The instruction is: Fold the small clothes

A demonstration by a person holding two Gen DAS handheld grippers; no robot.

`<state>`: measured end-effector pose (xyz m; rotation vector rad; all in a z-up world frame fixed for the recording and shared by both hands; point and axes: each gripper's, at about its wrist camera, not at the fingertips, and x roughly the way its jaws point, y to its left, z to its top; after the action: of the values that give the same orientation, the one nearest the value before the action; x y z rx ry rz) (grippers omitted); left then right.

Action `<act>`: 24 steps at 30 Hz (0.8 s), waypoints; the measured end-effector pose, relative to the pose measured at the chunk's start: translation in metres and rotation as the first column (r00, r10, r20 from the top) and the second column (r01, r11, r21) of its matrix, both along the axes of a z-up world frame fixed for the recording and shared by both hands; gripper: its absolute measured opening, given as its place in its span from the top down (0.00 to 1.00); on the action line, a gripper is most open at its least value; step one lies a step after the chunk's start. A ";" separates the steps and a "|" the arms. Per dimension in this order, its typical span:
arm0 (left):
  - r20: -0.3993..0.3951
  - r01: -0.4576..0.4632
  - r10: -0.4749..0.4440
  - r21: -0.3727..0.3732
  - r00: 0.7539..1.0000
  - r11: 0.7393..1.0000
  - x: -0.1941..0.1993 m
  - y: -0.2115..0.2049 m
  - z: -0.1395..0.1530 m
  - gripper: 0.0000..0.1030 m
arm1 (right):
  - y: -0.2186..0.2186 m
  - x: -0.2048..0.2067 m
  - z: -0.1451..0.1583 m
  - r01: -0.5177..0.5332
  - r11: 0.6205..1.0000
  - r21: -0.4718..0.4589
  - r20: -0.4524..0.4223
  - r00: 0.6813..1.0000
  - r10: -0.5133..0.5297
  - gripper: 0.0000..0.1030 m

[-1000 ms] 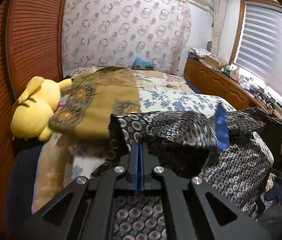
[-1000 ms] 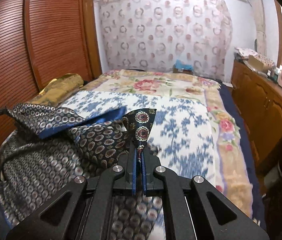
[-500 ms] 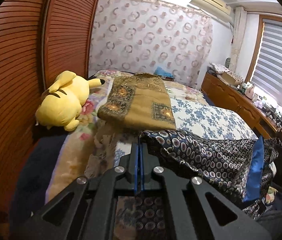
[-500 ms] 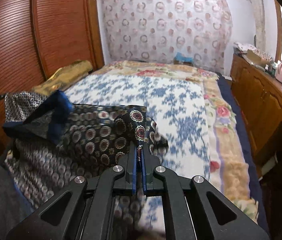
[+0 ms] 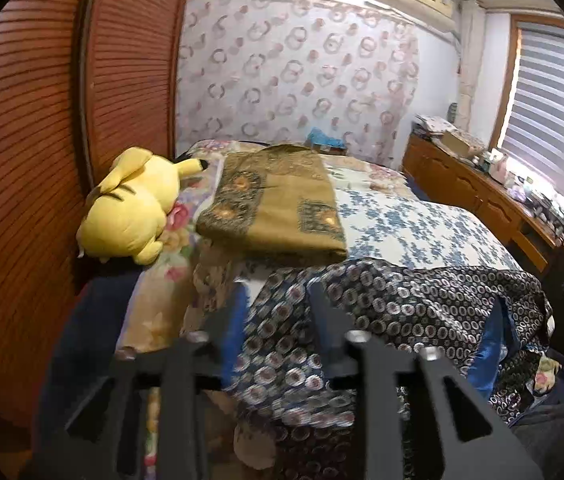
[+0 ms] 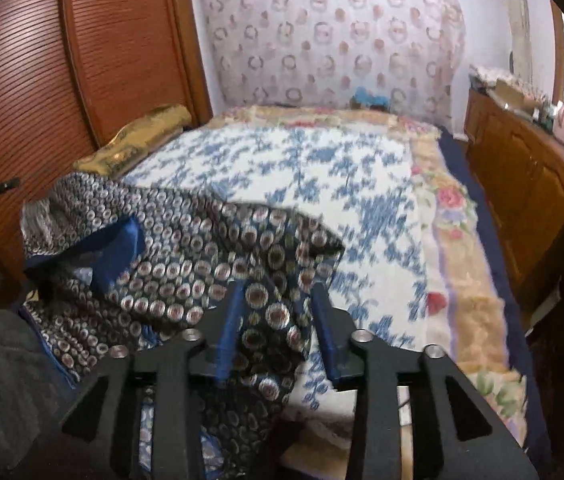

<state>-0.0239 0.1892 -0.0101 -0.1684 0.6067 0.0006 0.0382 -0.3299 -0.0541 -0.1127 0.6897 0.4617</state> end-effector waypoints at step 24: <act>-0.252 0.117 -0.119 -0.025 0.960 0.993 0.123 -0.006 -0.084 0.51 | 0.024 0.110 -0.044 0.091 0.996 0.005 -0.141 0.986 -0.089 0.50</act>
<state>0.0996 0.1829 -0.0938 -0.1421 0.8714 -0.0976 0.1483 -0.3062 -0.0978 -0.0378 0.8269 0.3890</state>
